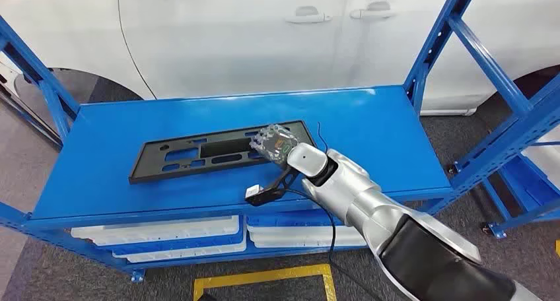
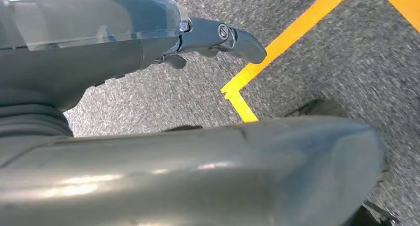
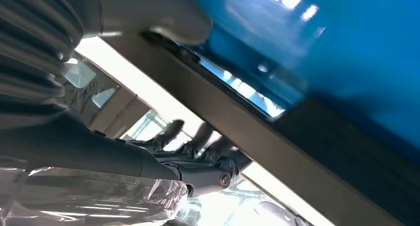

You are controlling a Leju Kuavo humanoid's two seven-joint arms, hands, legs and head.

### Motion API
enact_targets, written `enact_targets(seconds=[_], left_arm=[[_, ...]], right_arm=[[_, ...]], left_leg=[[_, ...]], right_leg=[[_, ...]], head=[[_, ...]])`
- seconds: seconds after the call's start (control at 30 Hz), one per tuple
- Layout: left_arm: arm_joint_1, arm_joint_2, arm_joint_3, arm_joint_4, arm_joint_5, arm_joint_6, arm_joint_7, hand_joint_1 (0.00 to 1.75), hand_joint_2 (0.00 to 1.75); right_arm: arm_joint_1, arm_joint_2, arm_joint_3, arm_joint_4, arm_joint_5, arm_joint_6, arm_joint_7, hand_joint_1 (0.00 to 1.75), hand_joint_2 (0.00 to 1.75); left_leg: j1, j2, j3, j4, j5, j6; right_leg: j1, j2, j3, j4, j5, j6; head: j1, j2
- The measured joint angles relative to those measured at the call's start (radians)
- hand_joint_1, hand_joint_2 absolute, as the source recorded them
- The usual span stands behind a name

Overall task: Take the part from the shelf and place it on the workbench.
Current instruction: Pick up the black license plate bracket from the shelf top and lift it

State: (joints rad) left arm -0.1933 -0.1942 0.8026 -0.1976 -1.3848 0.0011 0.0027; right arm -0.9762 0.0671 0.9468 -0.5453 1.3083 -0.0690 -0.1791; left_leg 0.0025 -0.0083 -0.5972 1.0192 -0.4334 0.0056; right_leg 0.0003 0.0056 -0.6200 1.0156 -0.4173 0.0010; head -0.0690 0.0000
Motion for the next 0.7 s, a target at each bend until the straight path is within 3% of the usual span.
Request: enact_targets(seconds=[0.1, 0.2, 0.23, 0.27, 0.3, 0.33, 0.4, 0.47, 0.6, 0.7], left_arm=[[-0.002, -0.002, 0.0, 0.0, 0.0, 0.0, -0.001, 0.0, 0.0], [-0.003, -0.002, -0.001, 0.0, 0.002, 0.0, -0.003, 0.0, 0.0], [-0.003, -0.002, -0.001, 0.0, 0.002, 0.0, -0.003, 0.0, 0.0], [-0.003, -0.002, -0.001, 0.0, 0.002, 0.0, -0.003, 0.0, 0.0], [-0.003, -0.002, -0.001, 0.0, 0.002, 0.0, -0.003, 0.0, 0.0], [-0.003, -0.003, -0.001, 0.0, 0.002, 0.0, -0.003, 0.0, 0.0], [-0.004, -0.003, -0.001, 0.0, 0.003, 0.0, -0.004, 0.0, 0.0], [-0.004, -0.004, -0.001, 0.0, 0.004, 0.0, -0.004, 0.0, 0.0], [-0.004, -0.004, -0.001, 0.0, 0.006, 0.002, -0.004, 0.0, 0.0], [-0.004, -0.004, -0.001, 0.0, 0.006, 0.002, -0.004, 0.0, 0.0]], right_arm=[[-0.005, 0.0, 0.0, 0.0, -0.001, 0.002, -0.002, 1.75, 1.75], [-0.01, -0.001, 0.0, 0.0, -0.001, 0.005, -0.003, 1.75, 1.75], [-0.01, -0.001, 0.0, 0.0, -0.001, 0.006, -0.003, 1.75, 1.75], [-0.01, -0.001, 0.0, 0.001, -0.002, 0.006, -0.004, 1.75, 1.75], [-0.01, -0.001, 0.0, 0.001, -0.002, 0.006, -0.004, 1.75, 1.75], [-0.01, -0.001, 0.0, 0.001, -0.002, 0.006, -0.005, 1.75, 1.75], [-0.013, -0.001, 0.0, 0.001, -0.002, 0.007, -0.007, 1.75, 1.75], [-0.014, -0.001, 0.0, 0.0, -0.002, 0.007, -0.01, 1.75, 1.75], [-0.014, 0.0, 0.0, -0.003, -0.002, 0.006, -0.013, 1.75, 1.75], [-0.015, 0.001, 0.0, -0.004, -0.002, 0.006, -0.013, 1.75, 1.75]], left_leg=[[0.007, 0.002, 0.004, -0.011, 0.008, 0.012], [0.008, 0.004, 0.004, -0.015, 0.011, 0.019], [0.008, 0.005, 0.003, -0.014, 0.011, 0.019], [0.008, 0.005, 0.003, -0.014, 0.011, 0.019], [0.008, 0.004, 0.004, -0.014, 0.011, 0.018], [0.008, 0.003, 0.006, -0.013, 0.01, 0.017], [0.006, 0.002, 0.007, -0.011, 0.007, 0.012], [0.003, 0.001, 0.005, -0.008, 0.004, 0.002], [0.004, 0.0, 0.005, -0.006, -0.002, -0.016], [0.006, 0.0, 0.003, -0.001, -0.007, -0.019]], right_leg=[[-0.001, 0.0, -0.014, 0.034, -0.027, 0.012], [-0.006, -0.001, -0.095, 0.212, -0.118, 0.024], [-0.008, -0.001, -0.121, 0.266, -0.136, 0.026], [-0.01, -0.001, -0.131, 0.289, -0.135, 0.028], [-0.011, -0.001, -0.122, 0.27, -0.115, 0.028], [-0.012, -0.002, -0.094, 0.216, -0.083, 0.026], [-0.011, -0.003, -0.023, 0.072, -0.026, 0.019], [-0.007, -0.003, 0.01, 0.001, -0.011, 0.011], [-0.01, -0.004, 0.016, -0.009, -0.007, -0.007], [-0.013, -0.006, 0.019, -0.013, -0.005, -0.011]], head=[[0.0, 0.0], [0.0, 0.0], [0.0, 0.0], [0.0, 0.0], [0.0, 0.0], [0.0, 0.0], [0.0, 0.0], [0.0, 0.0], [0.0, 0.0], [0.0, 0.0]])
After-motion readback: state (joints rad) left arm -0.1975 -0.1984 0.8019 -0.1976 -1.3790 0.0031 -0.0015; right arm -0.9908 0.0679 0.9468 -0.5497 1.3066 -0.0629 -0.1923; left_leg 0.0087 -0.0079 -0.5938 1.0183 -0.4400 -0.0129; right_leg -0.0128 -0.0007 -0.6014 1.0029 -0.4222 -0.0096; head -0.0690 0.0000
